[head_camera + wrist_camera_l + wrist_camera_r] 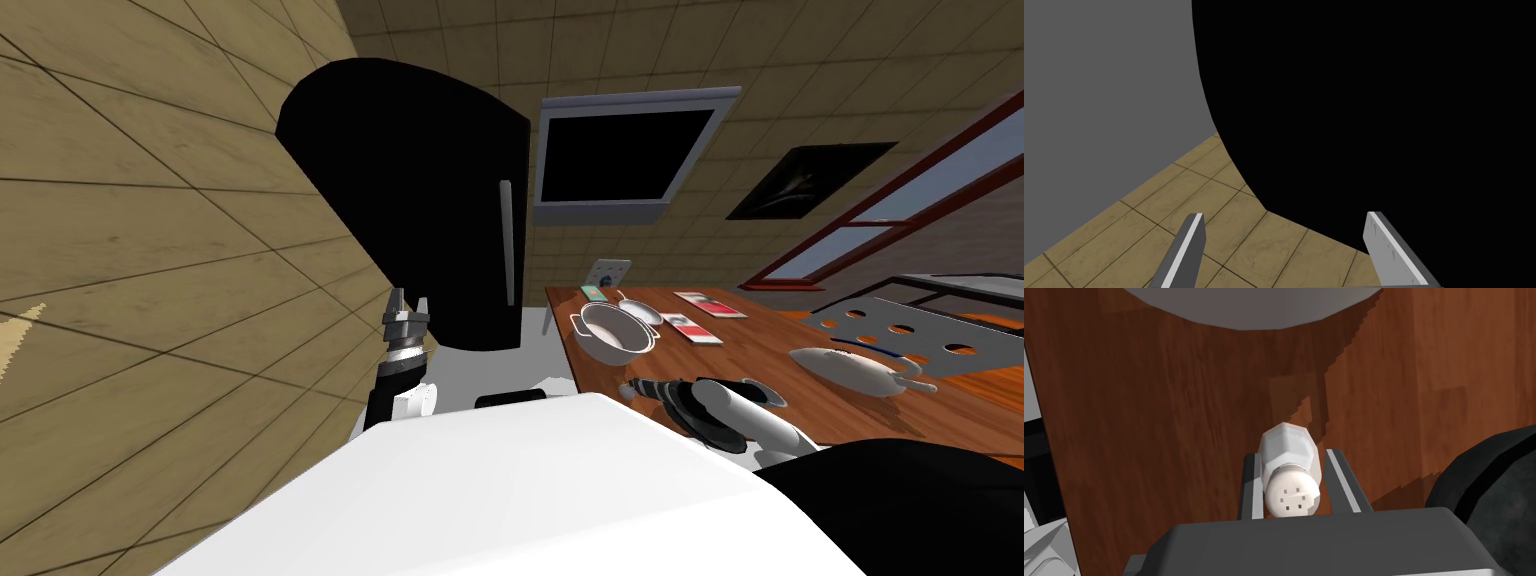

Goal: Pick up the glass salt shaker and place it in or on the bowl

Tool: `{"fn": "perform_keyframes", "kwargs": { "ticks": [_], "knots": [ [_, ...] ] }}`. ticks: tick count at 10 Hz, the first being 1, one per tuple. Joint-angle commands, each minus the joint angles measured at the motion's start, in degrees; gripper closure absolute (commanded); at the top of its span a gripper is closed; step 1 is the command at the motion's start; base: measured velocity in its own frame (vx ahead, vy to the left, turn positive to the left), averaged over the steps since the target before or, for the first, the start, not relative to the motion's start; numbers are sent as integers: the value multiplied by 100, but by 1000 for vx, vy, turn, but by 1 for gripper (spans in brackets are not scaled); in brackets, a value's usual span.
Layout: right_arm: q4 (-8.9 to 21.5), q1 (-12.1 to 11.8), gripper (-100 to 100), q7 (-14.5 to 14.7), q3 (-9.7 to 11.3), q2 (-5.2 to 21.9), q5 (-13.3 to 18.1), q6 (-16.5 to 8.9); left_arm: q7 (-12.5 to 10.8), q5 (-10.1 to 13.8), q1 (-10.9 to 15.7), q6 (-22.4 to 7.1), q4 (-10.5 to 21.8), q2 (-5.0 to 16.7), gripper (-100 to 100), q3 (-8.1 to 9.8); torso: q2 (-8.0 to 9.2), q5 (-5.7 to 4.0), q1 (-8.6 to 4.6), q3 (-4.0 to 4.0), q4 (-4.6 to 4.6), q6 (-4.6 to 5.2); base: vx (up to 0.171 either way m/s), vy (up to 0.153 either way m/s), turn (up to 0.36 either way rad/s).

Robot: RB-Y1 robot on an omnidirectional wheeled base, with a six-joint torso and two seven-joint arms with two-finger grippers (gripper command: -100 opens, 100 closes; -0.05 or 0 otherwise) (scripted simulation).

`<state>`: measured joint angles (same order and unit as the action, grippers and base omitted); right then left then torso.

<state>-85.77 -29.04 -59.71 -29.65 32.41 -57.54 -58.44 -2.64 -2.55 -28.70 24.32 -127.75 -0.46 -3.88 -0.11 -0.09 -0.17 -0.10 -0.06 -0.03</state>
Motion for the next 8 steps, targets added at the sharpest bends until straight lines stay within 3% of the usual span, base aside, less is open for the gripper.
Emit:
{"fn": "perform_keyframes", "kwargs": {
  "ticks": [1,3,4,5,6,7,8],
  "knots": [
    [0,0,100,0,0,0,0,0,0,0,0,0,0,0,0,0,0,0,0,0,0,0,0,0,0],
    [-3,1,100,1,1,-1,-2,-2,0,0,0,0,0,0,0,0,-3,-4,-12,-2,-2,2,0,0,0],
    [-3,1,0,1,2,-1,-2,-2,0,0,0,0,0,0,0,0,-4,-4,-13,-3,-2,2,0,0,0],
    [-171,-95,100,-115,-65,128,-94,-157,0,0,0,0,0,0,0,0,-4,-4,-14,-3,-2,2,-25,8,-5],
    [-83,-70,100,-23,-45,71,-77,-66,0,0,0,0,0,0,0,0,6,0,-11,2,0,6,-16,2,-8],
    [-96,-79,0,-29,-56,84,-86,-83,0,0,0,0,0,0,0,0,4,-6,-13,2,0,3,0,0,0],
    [18,-42,100,-90,-183,179,-267,91,0,0,0,0,0,0,0,0,0,-7,-15,0,-1,3,-77,86,68]
  ]
}}
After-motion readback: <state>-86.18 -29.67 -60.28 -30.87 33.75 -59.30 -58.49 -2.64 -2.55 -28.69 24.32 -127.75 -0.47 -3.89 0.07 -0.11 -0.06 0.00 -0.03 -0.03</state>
